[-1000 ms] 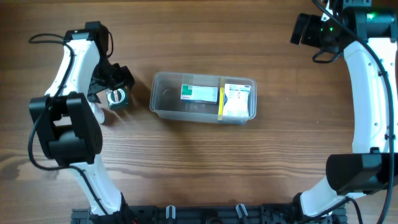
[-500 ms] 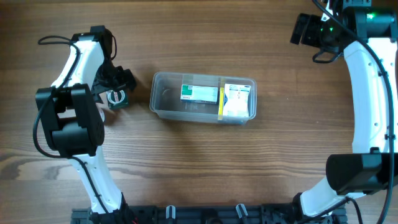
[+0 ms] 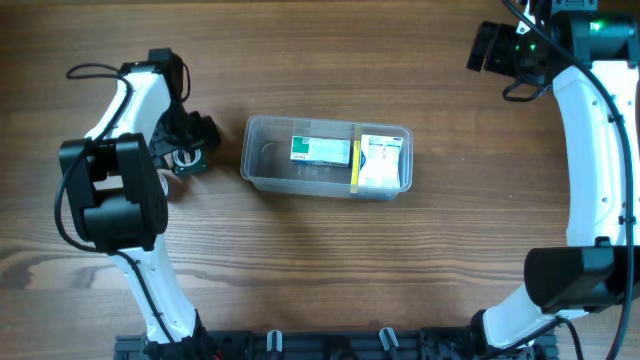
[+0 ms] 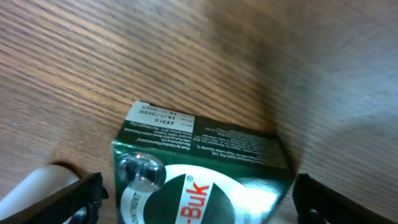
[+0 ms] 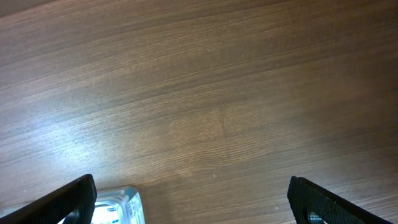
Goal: Pack container
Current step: 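Reach the left gripper to the dark green Buk tin and grasp it, then lift the Buk tin and carry it right over the container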
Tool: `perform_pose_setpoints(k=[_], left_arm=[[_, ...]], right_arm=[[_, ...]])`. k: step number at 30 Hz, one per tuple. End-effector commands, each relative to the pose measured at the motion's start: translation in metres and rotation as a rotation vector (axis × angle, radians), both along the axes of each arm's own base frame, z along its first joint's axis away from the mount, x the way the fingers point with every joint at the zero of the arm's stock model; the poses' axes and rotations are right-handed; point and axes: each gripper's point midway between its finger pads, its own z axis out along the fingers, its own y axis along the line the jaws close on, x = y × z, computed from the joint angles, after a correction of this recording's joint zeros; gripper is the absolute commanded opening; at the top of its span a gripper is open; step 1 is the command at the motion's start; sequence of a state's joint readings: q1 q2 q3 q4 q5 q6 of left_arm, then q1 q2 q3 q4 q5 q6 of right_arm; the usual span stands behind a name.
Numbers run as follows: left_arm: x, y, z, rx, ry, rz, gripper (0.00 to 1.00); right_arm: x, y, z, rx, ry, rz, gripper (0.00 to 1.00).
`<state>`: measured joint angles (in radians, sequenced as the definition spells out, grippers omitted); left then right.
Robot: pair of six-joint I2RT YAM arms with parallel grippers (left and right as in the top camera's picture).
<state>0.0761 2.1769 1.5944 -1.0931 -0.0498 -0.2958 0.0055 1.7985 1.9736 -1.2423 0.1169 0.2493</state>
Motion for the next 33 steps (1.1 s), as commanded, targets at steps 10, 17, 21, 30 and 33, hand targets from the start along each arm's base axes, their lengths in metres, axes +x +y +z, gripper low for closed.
perform_pose_setpoints(k=[10, 17, 21, 30, 33], left_arm=[[-0.007, -0.009, -0.014, -0.074, 0.021, -0.098, 0.90], [-0.003, -0.009, -0.014, -0.072, 0.008, -0.097, 0.70], [-0.003, -0.008, -0.014, -0.069, 0.008, -0.096, 0.71], [0.006, -0.006, -0.015, -0.060, -0.030, -0.098, 0.56], [0.008, -0.004, -0.015, -0.048, -0.037, -0.099, 0.53]], right_arm=[[0.001, -0.003, 0.004, -0.009, -0.011, -0.019, 1.00], [0.001, -0.003, 0.004, -0.009, -0.012, -0.019, 1.00], [0.001, -0.003, 0.004, -0.009, -0.012, -0.019, 1.00], [0.001, -0.003, 0.004, -0.009, -0.012, -0.019, 1.00], [0.001, -0.003, 0.004, -0.009, -0.012, -0.019, 1.00]])
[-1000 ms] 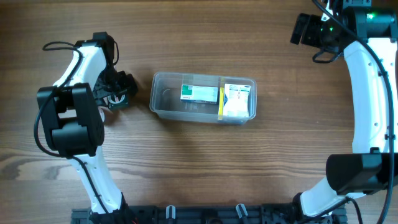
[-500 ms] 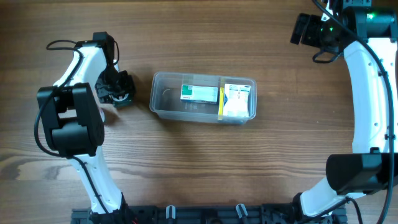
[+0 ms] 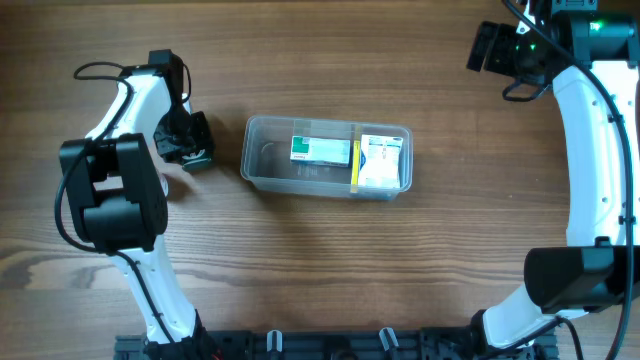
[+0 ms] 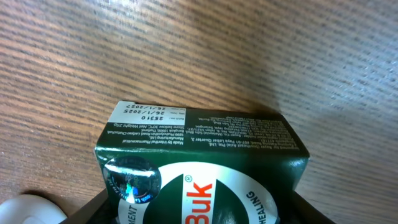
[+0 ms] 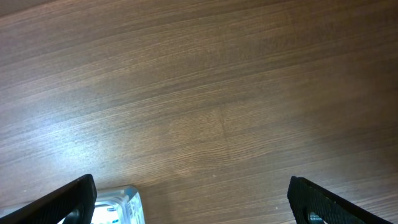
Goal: Pack container
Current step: 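Lift the Buk tin and carry it right over the container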
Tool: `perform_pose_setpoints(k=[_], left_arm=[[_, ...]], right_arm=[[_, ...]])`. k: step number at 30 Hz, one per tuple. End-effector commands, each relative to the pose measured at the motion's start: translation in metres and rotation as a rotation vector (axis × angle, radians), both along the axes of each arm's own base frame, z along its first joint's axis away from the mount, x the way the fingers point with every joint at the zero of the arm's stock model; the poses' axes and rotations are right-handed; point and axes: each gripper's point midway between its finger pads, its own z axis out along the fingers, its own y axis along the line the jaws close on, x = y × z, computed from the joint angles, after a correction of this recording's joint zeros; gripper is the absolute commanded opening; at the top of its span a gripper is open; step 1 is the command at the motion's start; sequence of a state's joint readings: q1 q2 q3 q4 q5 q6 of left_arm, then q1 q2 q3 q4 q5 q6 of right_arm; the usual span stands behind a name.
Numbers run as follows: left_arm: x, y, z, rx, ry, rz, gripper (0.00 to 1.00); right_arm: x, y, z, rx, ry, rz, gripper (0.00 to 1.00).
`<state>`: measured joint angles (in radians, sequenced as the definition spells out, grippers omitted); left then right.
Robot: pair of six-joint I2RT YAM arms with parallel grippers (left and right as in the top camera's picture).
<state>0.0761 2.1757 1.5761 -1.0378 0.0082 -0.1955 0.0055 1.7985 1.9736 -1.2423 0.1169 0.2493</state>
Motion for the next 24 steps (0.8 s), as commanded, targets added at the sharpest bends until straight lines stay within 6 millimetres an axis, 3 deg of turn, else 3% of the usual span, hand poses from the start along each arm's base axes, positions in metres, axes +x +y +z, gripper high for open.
perform_pose_setpoints(k=[1, 12, 24], left_arm=[[0.000, 0.006, -0.010, 0.021, 0.003, -0.004, 0.53], [0.011, 0.008, -0.001, 0.030, -0.027, -0.004, 0.56], [0.025, 0.007, 0.059, 0.024, -0.107, -0.004, 0.57]], right_arm=[[0.001, -0.003, 0.004, -0.009, -0.012, -0.019, 1.00], [0.001, -0.003, 0.004, -0.009, -0.012, -0.019, 1.00], [0.001, -0.003, 0.004, -0.009, -0.012, -0.019, 1.00]])
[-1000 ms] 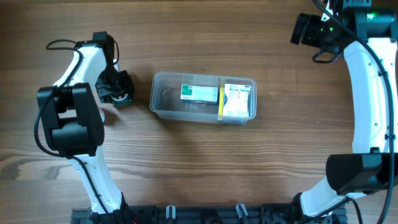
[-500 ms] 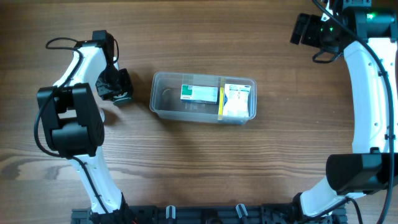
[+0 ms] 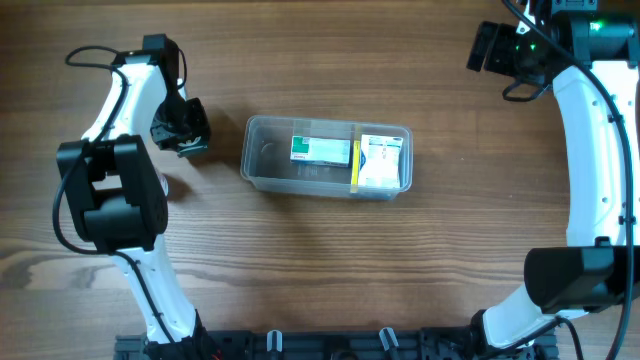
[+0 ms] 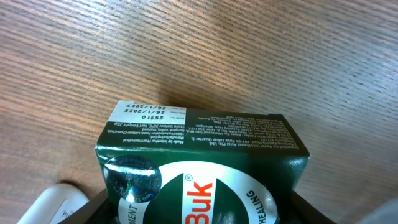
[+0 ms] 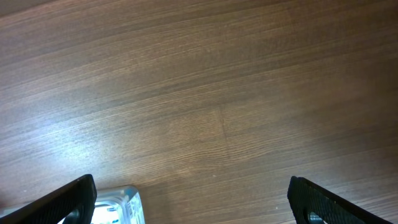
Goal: Pack container
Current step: 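Lift the Buk tin and carry it right over the container, then lower the Buk tin into the container's middle and release it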
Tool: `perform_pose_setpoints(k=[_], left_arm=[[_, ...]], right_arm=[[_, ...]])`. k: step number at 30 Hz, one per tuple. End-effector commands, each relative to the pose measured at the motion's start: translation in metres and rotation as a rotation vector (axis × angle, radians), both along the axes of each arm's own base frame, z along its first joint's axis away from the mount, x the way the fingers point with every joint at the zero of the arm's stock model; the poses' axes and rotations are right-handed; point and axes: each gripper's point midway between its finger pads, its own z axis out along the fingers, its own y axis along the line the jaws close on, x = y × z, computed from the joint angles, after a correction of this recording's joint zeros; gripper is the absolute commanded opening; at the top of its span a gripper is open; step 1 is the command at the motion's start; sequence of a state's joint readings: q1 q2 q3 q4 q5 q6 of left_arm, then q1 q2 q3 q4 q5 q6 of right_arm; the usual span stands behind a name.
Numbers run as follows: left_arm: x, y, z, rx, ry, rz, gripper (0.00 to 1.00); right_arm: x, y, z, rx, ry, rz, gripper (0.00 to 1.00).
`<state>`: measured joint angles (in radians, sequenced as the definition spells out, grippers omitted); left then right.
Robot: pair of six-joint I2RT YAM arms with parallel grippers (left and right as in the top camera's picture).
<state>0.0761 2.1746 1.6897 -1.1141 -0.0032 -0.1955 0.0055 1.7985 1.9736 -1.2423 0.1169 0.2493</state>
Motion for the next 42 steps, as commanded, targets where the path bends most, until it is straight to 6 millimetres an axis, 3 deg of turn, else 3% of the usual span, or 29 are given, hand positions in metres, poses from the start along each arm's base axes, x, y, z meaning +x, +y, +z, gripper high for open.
perform_pose_setpoints(k=[1, 9, 10, 15, 21, 25, 32, 38, 42], left_arm=[[0.006, 0.002, 0.037, 0.003, -0.076, -0.004, 0.57], [-0.005, -0.013, 0.089, -0.029, -0.150, -0.026, 0.56], [-0.009, -0.021, 0.104, -0.029, -0.176, -0.045, 0.56], [-0.018, -0.046, 0.140, -0.032, -0.251, -0.109, 0.57], [-0.032, -0.101, 0.178, -0.060, -0.349, -0.215, 0.57], [-0.041, -0.139, 0.180, -0.090, -0.352, -0.238, 0.57], [-0.054, -0.204, 0.165, -0.126, -0.323, -0.311, 0.57], [-0.068, -0.245, 0.142, -0.127, -0.267, -0.375, 0.57], [-0.074, -0.261, 0.120, -0.112, -0.218, -0.410, 0.57]], right_arm=[[0.001, -0.003, 0.004, -0.009, -0.012, -0.019, 1.00], [0.001, -0.003, 0.004, -0.009, -0.012, -0.019, 1.00], [0.001, -0.003, 0.004, -0.009, -0.012, -0.019, 1.00], [0.001, -0.003, 0.004, -0.009, -0.012, -0.019, 1.00], [0.001, -0.003, 0.004, -0.009, -0.012, -0.019, 1.00], [0.001, -0.003, 0.004, -0.009, -0.012, -0.019, 1.00], [0.001, -0.003, 0.004, -0.009, -0.012, -0.019, 1.00], [0.001, -0.003, 0.004, -0.009, -0.012, -0.019, 1.00], [0.001, -0.003, 0.004, -0.009, -0.012, -0.019, 1.00]])
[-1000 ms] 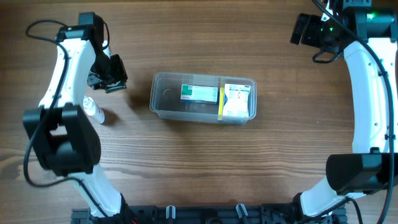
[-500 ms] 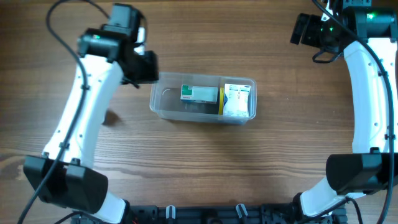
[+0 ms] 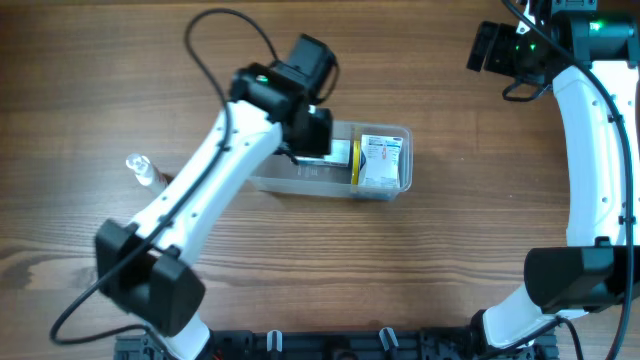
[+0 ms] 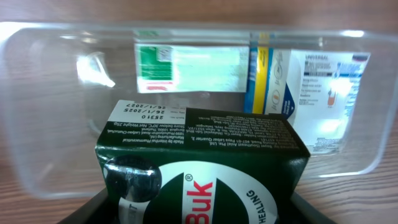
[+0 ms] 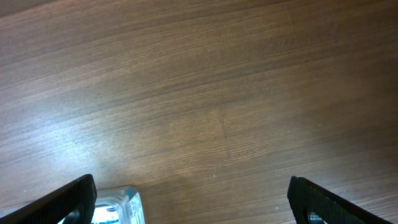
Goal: Pack container
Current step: 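Lower the Buk tin into the container's middle and release it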
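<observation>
A clear plastic container (image 3: pixel 400 132) sits mid-table, holding a green-and-white box (image 4: pixel 189 60) and a white-and-blue box with a yellow stripe (image 3: pixel 380 160). My left gripper (image 3: pixel 308 130) hangs over the container's left half, shut on a dark green box (image 4: pixel 202 168) with a white oval label. The container (image 4: pixel 37 112) lies right below that box in the left wrist view. My right gripper (image 5: pixel 193 208) stands open at the far right corner, nothing between its fingers; the container's corner (image 5: pixel 121 205) shows at its lower edge.
A small clear bottle (image 3: pixel 143 170) lies on the wooden table to the left of the container. The right arm (image 3: pixel 590 150) runs down the right side of the table.
My left gripper has moved right with the dark green box, from the table left of the container to over the container's left half. A small clear bottle now shows on the table at the left. The right arm is unchanged.
My left gripper stood open around the dark green box on the table, left of the container. Then it was shut on the box, then holding it slightly farther back. Now the box hangs over the container. The right gripper stayed open throughout.
</observation>
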Tool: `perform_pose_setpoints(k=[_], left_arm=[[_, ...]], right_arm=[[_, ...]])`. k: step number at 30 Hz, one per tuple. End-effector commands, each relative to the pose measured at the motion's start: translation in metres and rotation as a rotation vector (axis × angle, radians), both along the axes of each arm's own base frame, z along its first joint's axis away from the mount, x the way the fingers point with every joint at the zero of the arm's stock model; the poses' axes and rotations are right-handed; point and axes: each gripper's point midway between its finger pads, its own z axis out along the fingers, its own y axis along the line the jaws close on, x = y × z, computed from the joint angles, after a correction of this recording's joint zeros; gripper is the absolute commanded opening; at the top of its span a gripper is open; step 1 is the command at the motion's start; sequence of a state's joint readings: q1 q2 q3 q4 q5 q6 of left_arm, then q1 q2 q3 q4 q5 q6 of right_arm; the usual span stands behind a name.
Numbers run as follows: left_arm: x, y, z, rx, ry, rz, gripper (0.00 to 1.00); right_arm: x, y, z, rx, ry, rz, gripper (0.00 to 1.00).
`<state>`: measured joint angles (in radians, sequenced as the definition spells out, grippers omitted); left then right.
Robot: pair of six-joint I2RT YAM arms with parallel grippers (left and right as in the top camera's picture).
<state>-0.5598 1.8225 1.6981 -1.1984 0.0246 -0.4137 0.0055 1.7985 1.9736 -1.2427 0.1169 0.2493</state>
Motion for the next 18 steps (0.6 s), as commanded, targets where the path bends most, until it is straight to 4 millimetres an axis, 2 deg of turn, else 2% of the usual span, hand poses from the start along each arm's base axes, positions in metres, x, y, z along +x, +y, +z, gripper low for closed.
perform_pose_setpoints(k=[1, 9, 18], left_arm=[[-0.003, -0.018, -0.022, 0.019, 0.047, 0.001, 0.57], [-0.008, -0.026, -0.061, 0.071, 0.137, 0.007, 0.57], [-0.011, -0.034, -0.089, 0.096, 0.187, -0.010, 0.57]], right_arm=[[0.001, -0.003, 0.004, -0.009, -0.012, -0.019, 1.00], [0.001, -0.003, 0.004, -0.009, -0.012, -0.019, 1.00], [0.001, -0.003, 0.004, -0.009, -0.012, -0.019, 1.00]])
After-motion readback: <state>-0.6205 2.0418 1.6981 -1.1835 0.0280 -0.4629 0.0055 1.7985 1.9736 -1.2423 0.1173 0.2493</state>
